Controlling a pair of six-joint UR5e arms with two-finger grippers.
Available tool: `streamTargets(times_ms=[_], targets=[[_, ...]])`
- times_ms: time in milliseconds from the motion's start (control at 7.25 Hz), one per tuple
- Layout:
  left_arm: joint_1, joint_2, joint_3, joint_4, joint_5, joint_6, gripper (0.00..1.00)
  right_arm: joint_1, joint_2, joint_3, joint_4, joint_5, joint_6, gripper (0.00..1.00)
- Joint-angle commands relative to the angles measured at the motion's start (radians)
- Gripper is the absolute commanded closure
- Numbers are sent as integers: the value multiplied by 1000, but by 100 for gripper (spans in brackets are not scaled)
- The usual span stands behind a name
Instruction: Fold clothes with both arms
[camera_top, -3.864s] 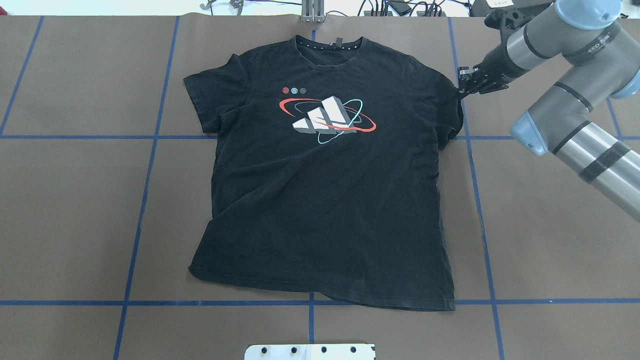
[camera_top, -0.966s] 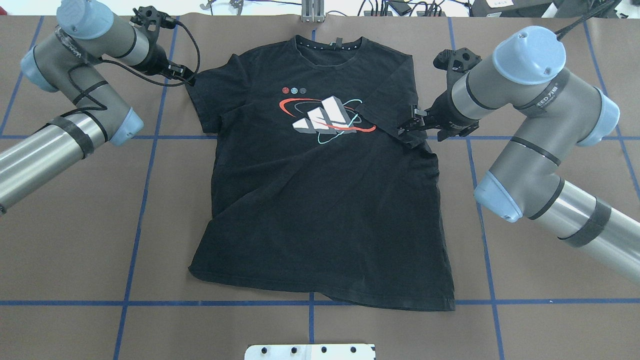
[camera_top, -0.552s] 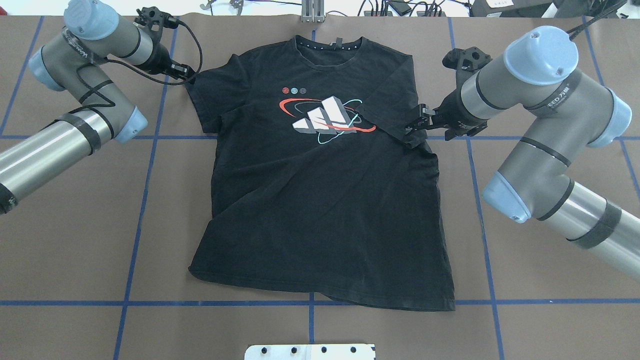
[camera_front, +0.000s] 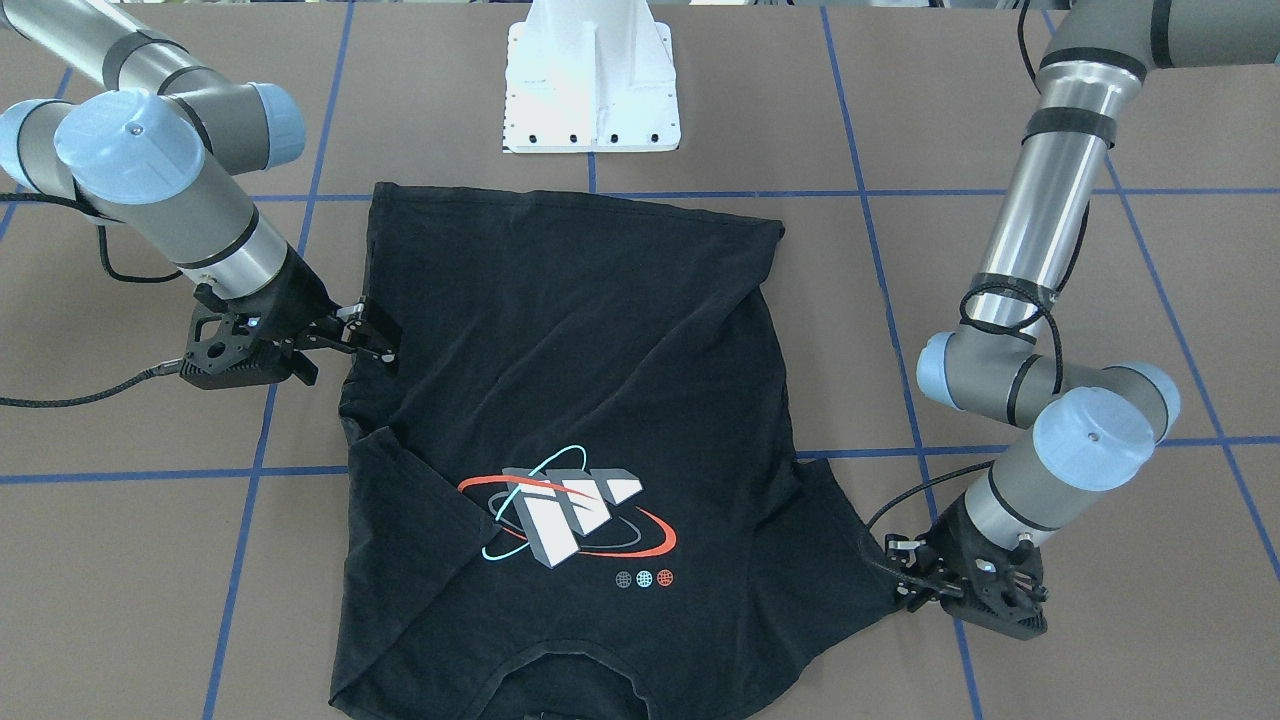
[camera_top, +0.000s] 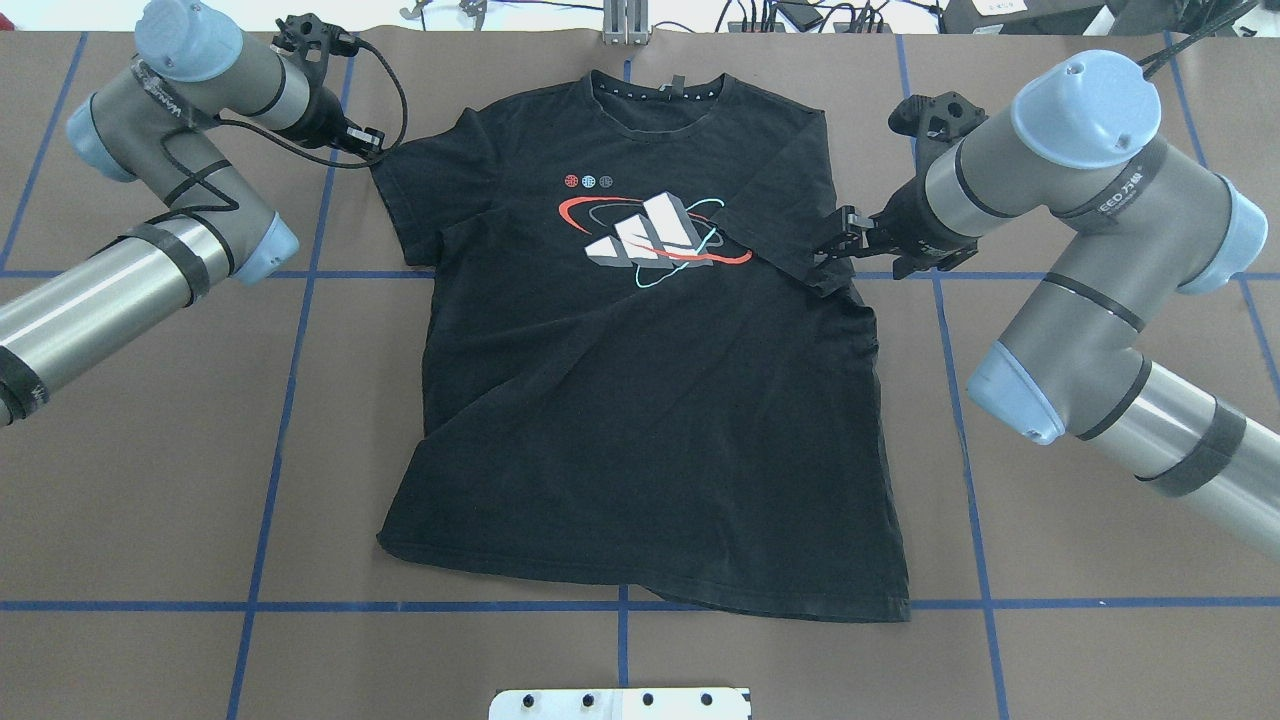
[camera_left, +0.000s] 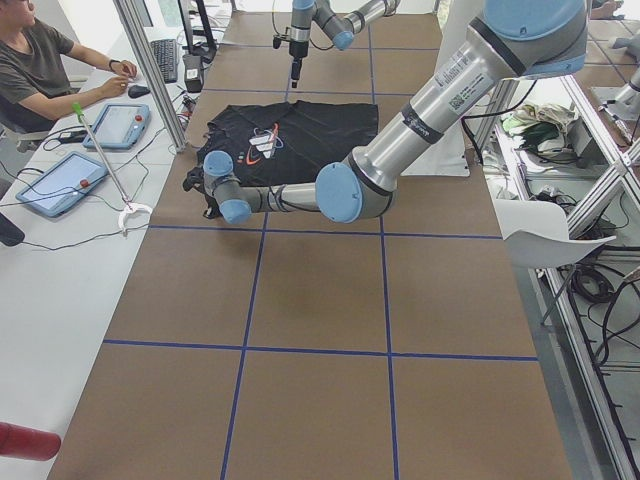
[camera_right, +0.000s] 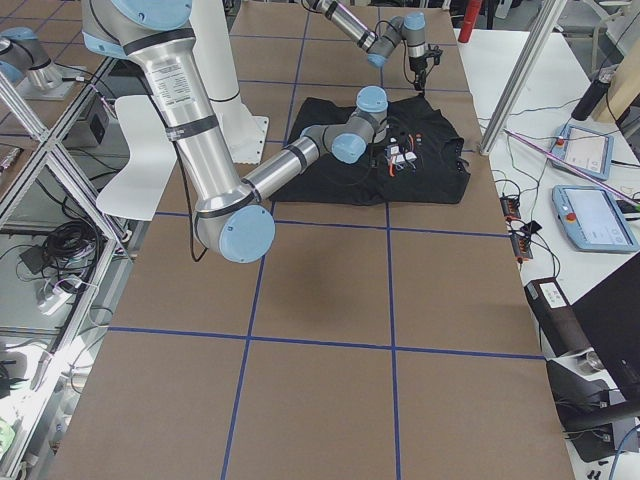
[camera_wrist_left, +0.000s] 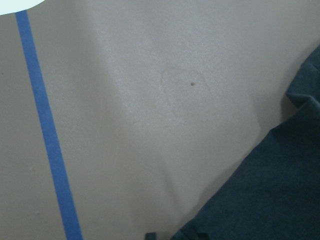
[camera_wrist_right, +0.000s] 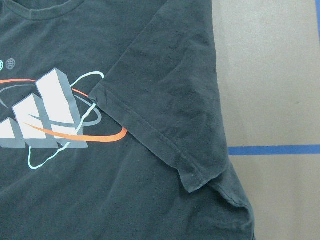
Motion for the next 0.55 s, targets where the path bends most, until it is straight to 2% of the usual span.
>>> streamTargets(times_ms=[0,138,276,414], targets=[[-10,0,-31,2,-11,-32,100,2,2,1,0,2,0,0],[-15,8,-109,10,-24,-84,100,2,2,0,0,2,0,0],[-13,23,-189,26,-76,-144,100,11,2,0,-2,5,-2,0],[-13,31,-326,134,-136,-252,100,15,2,-3,-2,10,-3,0]])
